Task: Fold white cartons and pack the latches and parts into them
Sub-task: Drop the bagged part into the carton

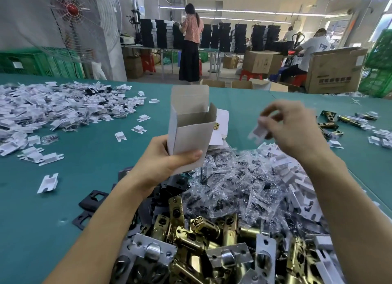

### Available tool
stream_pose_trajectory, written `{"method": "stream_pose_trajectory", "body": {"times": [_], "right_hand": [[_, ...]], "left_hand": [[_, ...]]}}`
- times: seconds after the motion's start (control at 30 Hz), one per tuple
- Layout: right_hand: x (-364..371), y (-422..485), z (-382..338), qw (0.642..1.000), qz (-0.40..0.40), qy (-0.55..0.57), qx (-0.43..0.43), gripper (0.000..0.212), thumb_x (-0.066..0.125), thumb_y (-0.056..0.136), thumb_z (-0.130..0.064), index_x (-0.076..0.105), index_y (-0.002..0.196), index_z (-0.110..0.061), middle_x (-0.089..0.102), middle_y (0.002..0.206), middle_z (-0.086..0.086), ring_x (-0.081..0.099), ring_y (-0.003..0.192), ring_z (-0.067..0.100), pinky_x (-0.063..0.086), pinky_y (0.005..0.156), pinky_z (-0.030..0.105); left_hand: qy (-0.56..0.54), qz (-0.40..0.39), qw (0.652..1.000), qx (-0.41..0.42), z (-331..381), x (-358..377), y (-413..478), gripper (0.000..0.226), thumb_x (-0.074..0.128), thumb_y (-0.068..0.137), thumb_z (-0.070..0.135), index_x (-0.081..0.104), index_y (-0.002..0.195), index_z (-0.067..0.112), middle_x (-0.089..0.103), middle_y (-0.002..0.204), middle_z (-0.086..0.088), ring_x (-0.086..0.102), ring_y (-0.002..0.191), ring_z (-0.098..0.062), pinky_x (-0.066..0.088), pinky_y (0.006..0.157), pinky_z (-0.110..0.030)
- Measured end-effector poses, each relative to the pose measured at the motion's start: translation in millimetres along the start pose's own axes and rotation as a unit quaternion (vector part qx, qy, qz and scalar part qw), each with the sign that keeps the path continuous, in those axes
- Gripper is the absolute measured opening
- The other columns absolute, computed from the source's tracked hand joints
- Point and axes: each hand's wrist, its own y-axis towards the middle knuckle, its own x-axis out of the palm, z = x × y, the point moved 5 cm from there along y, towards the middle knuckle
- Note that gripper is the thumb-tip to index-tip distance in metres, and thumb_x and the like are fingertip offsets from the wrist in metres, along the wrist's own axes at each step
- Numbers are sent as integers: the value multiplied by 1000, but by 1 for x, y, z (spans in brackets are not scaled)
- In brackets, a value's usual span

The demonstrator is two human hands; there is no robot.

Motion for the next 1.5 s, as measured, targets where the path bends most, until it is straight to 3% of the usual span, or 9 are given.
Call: {"method": "stream_pose_trajectory", "body": {"times": [0.13, 0.33, 0.4, 0.57, 0.83, 1.03, 1.13, 1.27, 1.5], "right_hand": [[-22, -23, -77, 952, 136, 188, -200, 10, 70, 91, -16, 70, 99, -22, 69, 87, -11, 66, 76, 2, 52, 61, 13], [4, -43, -120, 932, 166, 101, -305, 6, 74, 87, -15, 77, 90, -12, 67, 88, 4, 60, 76, 13, 51, 64, 23], [14, -44, -121, 936, 165, 51, -307, 8, 74, 87, -17, 78, 89, -11, 68, 83, 7, 61, 77, 22, 50, 63, 37], [28, -36, -120, 960, 144, -69, -230, 11, 70, 88, -20, 71, 99, -21, 71, 81, 3, 58, 80, 27, 47, 61, 36], [46, -17, -104, 976, -125, -71, -160, 18, 44, 102, -26, 57, 105, -15, 66, 106, 10, 54, 101, 33, 47, 81, 46], [30, -20, -94, 971, 121, 121, -168, 10, 54, 96, -21, 59, 88, -17, 63, 77, -11, 57, 71, 9, 46, 69, 36], [74, -13, -72, 994, -72, -12, -78, 13, 53, 95, -23, 63, 93, -16, 68, 90, 4, 63, 86, 28, 53, 80, 43], [135, -37, -68, 915, -369, -107, -124, 26, 67, 90, -27, 68, 114, -17, 70, 111, 5, 66, 96, 21, 56, 88, 39], [172, -54, -74, 866, -408, -223, -182, 29, 65, 87, -32, 64, 110, -14, 60, 96, 6, 60, 88, 27, 53, 75, 38]], "left_hand": [[11, -3, 1000, 12, -2, 1, 1, 38, 82, 64, 24, 75, 100, 12, 76, 98, -8, 70, 92, -19, 55, 86, -33], [25, 3, 997, 78, 5, 5, 0, 24, 80, 70, 24, 74, 92, 19, 72, 78, 9, 64, 68, -3, 48, 55, -14], [30, 10, 995, 93, 7, 4, 0, 21, 80, 73, 24, 72, 91, 19, 70, 74, 11, 61, 64, -1, 45, 53, -12], [104, 44, 988, 104, 4, 1, 3, 19, 81, 82, 15, 68, 77, 27, 57, 58, 19, 48, 49, -1, 37, 47, -13], [128, 79, 986, 68, 0, -3, 5, 12, 78, 68, 37, 70, 74, 31, 55, 62, 10, 46, 59, -16, 40, 59, -32], [51, 178, 982, 25, 2, -27, 6, 24, 87, 74, 30, 71, 91, 28, 75, 90, 5, 71, 88, -20, 59, 65, -31], [-11, 242, 970, 20, 3, -41, 6, 19, 85, 77, 21, 71, 90, 26, 76, 90, 6, 73, 89, -21, 61, 78, -46], [-20, 272, 962, 26, 5, -45, 5, 15, 84, 79, 16, 72, 85, 23, 76, 79, 9, 72, 80, -19, 60, 79, -56], [-34, 262, 964, 35, 5, -40, 6, 16, 85, 77, 13, 74, 87, 19, 77, 90, -4, 73, 87, -29, 60, 78, -57]]}}
